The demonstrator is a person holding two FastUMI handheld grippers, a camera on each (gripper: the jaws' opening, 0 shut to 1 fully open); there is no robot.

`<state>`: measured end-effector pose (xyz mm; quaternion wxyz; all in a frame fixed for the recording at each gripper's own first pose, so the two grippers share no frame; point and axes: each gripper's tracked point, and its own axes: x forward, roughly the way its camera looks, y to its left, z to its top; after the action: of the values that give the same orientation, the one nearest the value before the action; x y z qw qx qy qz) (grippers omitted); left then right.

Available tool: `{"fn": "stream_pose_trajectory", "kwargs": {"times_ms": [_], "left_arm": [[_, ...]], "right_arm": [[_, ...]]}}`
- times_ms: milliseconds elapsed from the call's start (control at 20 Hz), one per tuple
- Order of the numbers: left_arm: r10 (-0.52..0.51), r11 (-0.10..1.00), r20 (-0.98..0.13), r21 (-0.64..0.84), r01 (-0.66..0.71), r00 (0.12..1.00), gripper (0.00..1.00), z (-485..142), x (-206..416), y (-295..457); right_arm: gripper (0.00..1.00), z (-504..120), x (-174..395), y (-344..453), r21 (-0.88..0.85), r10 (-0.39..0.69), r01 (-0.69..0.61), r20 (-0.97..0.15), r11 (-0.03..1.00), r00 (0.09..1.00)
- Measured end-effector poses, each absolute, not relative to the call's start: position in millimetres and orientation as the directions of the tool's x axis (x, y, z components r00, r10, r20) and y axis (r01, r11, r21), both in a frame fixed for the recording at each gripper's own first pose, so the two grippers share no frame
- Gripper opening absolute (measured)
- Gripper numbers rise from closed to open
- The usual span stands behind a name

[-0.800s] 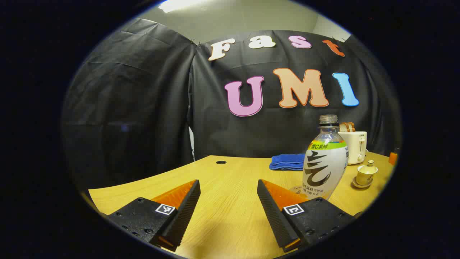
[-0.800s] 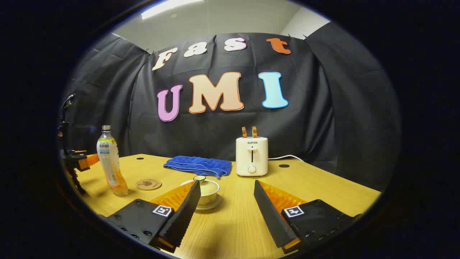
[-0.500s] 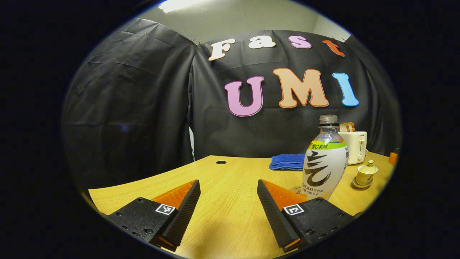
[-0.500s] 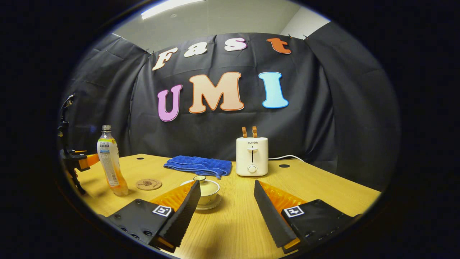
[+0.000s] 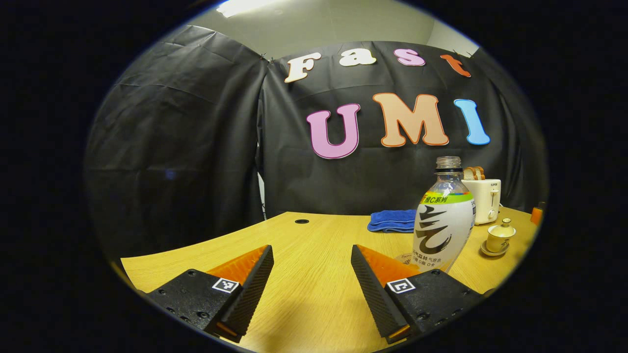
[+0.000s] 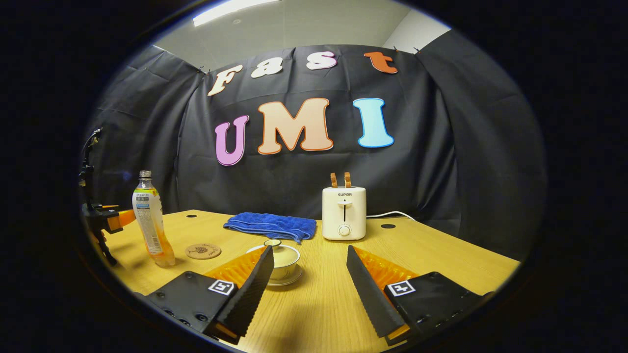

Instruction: Open the teacup lid with one hand, grasp the water bottle and pour water into the teacup with the other hand; after pouring, place the water bottle on the coaster and then close the teacup lid.

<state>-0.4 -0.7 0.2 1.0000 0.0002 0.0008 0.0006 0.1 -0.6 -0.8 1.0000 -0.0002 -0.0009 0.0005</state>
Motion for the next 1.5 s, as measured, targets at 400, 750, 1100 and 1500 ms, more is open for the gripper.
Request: {"fn": "stream_pose_trajectory", "kwargs": {"times_ms": [400, 750, 1100, 1500], "left_arm": [[0.002, 1.0, -0.002, 0.0, -0.002, 1.0, 0.93, 1, 0, -1], [0.002, 1.0, -0.001, 0.001, -0.002, 1.0, 0.93, 1, -1, -1], [0.002, 1.0, -0.001, 0.001, -0.002, 1.0, 0.93, 1, -1, -1], [0.002, 1.0, 0.0, 0.001, -0.002, 1.0, 0.93, 0, -1, -1]], "right_arm": [[0.96, 0, 0, -1, 0.0, 0.001, -0.001, 0.002, 1.0, 1.0], [0.96, -1, 5, 2, 0.0, 0.001, -0.001, 0.003, 1.0, 1.0], [0.96, -3, 23, 18, 0.003, 0.048, -0.048, -0.004, 0.999, 0.999], [0.92, -6, 53, 49, 0.008, 0.123, -0.123, -0.008, 0.992, 0.992]]}}
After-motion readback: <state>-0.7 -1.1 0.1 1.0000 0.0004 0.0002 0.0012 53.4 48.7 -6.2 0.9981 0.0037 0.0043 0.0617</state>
